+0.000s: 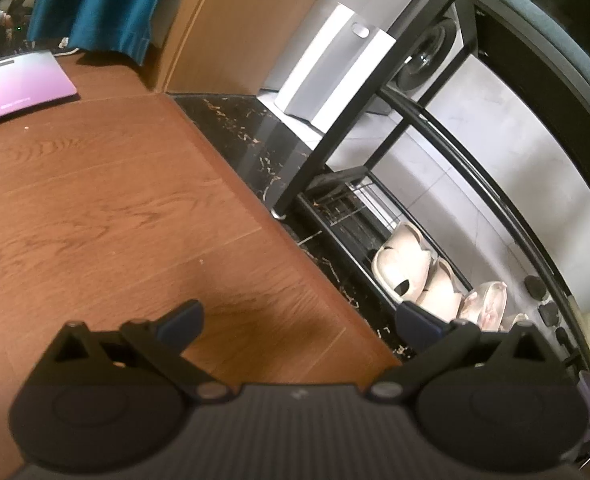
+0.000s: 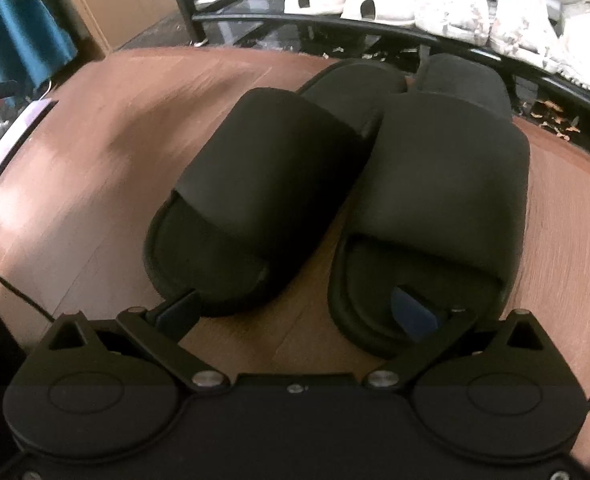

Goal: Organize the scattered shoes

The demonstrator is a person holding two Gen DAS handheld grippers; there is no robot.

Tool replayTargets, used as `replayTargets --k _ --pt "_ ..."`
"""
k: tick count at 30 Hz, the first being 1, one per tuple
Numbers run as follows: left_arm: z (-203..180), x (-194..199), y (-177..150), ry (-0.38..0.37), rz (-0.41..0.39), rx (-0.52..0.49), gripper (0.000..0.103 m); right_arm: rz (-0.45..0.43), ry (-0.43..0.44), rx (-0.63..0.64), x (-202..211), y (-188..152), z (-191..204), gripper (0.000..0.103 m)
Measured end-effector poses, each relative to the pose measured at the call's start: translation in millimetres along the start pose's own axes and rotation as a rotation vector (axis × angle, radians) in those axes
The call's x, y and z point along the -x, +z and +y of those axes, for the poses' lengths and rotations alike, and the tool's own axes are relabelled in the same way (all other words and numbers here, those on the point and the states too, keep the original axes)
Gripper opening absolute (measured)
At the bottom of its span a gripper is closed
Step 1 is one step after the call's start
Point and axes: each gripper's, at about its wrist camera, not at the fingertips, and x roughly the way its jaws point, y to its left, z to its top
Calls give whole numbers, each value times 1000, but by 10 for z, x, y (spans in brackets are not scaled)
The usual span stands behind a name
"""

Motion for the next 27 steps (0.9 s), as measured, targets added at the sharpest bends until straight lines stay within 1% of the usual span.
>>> replayTargets --k 1,2,3,4,5,7,10,12,14,15,17,18,21,25,27 --pt "2 -3 3 0 0 0 102 -2 24 -30 89 97 -57 103" --pt "5 -3 2 0 1 2 102 -9 30 -41 124 129 -78 103" --pt "9 -14 6 0 3 5 102 -31 44 -67 213 218 -131 103" --pt "17 -18 7 0 5 12 102 -93 69 -114 408 412 -249 103" --pt "24 -27 10 2 6 16 102 -116 65 -127 459 466 -287 103" --pt "40 -43 17 4 8 23 102 -229 -12 -192 601 671 -440 103" --pt "32 -71 23 6 11 26 102 -285 -163 -277 552 790 -594 103" --pt "5 -77 14 7 7 2 102 -237 -233 -324 268 864 -713 103" --pt "0 -84 9 7 3 -11 102 -219 -215 -357 93 889 -744 103" --pt "-1 -89 8 7 1 -16 102 -224 -222 -371 35 912 -748 103" --pt "17 -117 10 15 4 -8 102 -234 -251 -392 -23 934 -736 103" --pt "23 -138 14 18 8 -5 102 -208 -287 -425 -104 964 -760 103" --pt "30 -182 18 27 23 2 102 -103 -272 -477 -215 941 -842 103" --pt "25 -185 23 18 24 -4 102 -85 -230 -563 -154 803 -915 103" --pt "28 -174 25 14 22 -3 102 -81 -221 -575 -133 750 -900 103"
